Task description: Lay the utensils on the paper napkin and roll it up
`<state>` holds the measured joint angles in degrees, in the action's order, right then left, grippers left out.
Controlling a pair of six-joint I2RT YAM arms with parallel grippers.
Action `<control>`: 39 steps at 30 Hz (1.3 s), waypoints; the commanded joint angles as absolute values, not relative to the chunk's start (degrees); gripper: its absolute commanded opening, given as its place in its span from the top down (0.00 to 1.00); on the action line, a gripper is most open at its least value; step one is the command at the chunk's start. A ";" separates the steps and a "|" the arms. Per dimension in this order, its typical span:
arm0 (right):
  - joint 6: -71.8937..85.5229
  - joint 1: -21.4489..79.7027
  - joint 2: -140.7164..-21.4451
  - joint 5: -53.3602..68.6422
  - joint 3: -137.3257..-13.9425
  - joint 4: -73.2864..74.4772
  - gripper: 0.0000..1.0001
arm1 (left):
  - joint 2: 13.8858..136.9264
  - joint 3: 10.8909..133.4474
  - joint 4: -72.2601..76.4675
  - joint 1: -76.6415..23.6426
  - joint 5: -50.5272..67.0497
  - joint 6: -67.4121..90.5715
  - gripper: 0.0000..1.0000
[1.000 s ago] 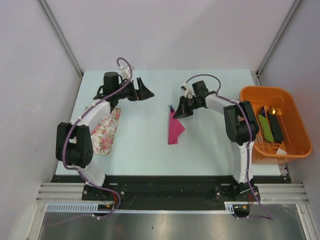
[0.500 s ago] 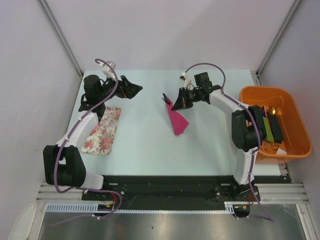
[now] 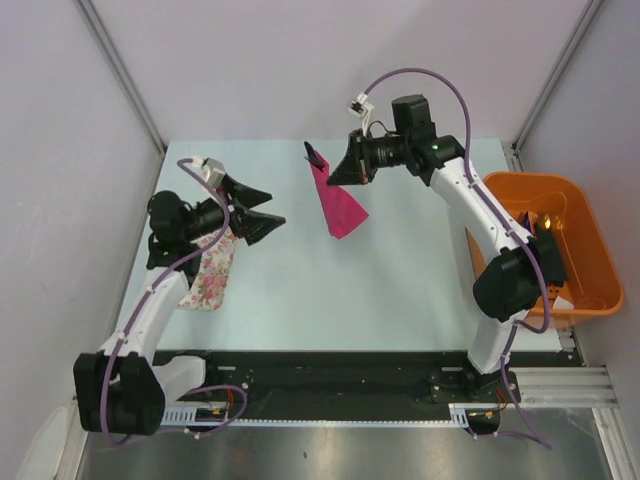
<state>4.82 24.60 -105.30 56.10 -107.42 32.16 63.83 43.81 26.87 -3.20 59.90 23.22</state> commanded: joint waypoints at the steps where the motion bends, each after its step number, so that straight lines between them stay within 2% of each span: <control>1: -1.47 27.68 -99.50 58.89 -113.28 38.99 1.00 | 59.42 42.37 31.55 -4.04 71.09 21.44 0.04; 5: -6.67 30.76 -96.77 57.31 -114.17 43.76 1.00 | 56.78 38.86 42.85 -5.62 68.31 29.42 0.04; 8: -9.22 32.95 -94.05 56.08 -113.21 45.17 1.00 | 55.99 37.53 44.73 -8.34 65.84 30.75 0.06; 17: -15.37 39.63 -86.49 50.10 -107.84 47.11 1.00 | 57.82 36.74 54.04 -16.25 62.75 34.88 0.18; 24: -16.52 41.66 -84.55 46.94 -106.96 47.38 1.00 | 60.38 37.97 58.01 -22.22 60.91 38.93 0.27; 35: -16.70 45.35 -83.32 43.86 -106.87 47.02 1.00 | 61.61 39.81 59.33 -27.16 58.01 42.01 0.33; 39: -16.52 45.97 -83.23 43.33 -106.70 46.67 1.00 | 61.87 39.64 59.33 -27.33 56.43 43.68 0.43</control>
